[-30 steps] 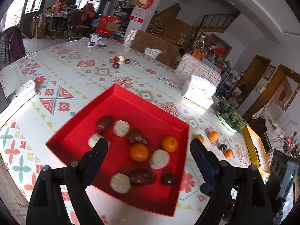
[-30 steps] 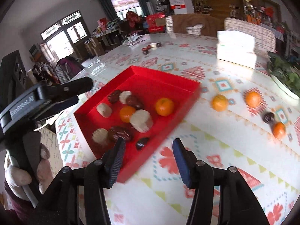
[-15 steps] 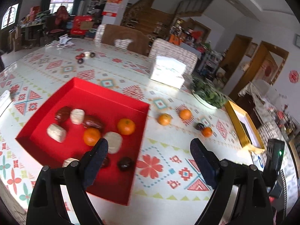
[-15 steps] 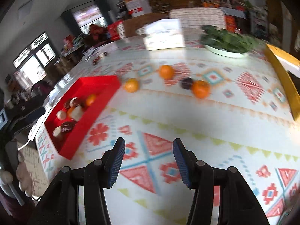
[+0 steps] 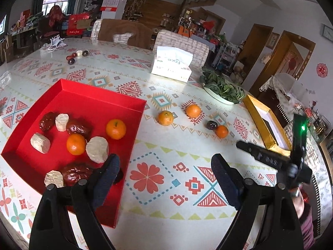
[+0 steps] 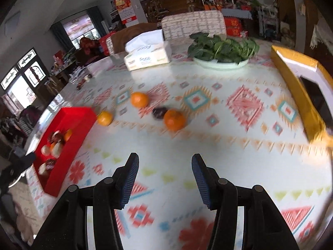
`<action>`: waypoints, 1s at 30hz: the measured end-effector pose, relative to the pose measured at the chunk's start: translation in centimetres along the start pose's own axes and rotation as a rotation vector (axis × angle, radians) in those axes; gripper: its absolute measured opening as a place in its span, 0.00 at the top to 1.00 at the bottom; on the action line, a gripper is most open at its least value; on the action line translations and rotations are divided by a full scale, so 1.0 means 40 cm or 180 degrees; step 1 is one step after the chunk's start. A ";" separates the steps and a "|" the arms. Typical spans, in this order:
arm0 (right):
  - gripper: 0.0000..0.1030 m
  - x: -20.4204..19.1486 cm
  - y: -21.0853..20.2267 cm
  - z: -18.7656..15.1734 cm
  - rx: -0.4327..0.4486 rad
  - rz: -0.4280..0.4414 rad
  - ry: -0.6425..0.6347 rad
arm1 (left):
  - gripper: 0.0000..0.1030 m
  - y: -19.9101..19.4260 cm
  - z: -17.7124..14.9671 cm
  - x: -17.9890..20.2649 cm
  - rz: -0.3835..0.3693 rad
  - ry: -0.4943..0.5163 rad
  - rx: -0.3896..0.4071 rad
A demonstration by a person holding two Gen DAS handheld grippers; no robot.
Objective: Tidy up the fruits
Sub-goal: 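Move both open tools back toward the remaining fruits, then grasp an orange with the left tool while the right tool grasps another orange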
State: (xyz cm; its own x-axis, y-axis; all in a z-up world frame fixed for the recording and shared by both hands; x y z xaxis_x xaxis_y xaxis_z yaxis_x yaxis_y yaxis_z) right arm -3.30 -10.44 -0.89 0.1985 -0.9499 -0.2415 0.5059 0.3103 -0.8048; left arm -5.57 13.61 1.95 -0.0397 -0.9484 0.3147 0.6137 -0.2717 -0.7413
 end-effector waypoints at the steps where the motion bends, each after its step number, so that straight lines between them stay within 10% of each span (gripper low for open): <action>1: 0.44 0.006 0.011 0.018 0.0016 -0.0061 -0.0039 | 0.14 0.003 0.001 0.000 -0.0012 -0.0006 -0.0012; 18: 0.55 -0.004 0.161 0.098 -0.0065 -0.0244 -0.0445 | 0.14 0.206 0.226 0.070 -0.0158 -0.0008 -0.0280; 30: 0.65 0.025 0.153 0.100 -0.0055 -0.0101 -0.0262 | 0.19 0.474 0.233 0.164 -0.0074 0.0258 -0.0885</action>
State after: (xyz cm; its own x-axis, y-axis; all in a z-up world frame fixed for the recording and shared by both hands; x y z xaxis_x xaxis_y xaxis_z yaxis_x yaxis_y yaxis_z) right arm 3.36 -9.35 -3.87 0.2512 -0.9527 -0.1709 0.4986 0.2787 -0.8208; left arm 13.17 3.77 -4.53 -0.1209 -0.9483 0.2936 0.3727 -0.3175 -0.8720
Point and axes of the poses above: each gripper's, at about its wrist camera, not at the fingertips, and y roughly the way its jaws point, x to its right, z to its top, the point moved 9 cm from there along y, roughly the way its jaws point, and after that the axes turned 6 degrees about -x, right-handed, at the moved point
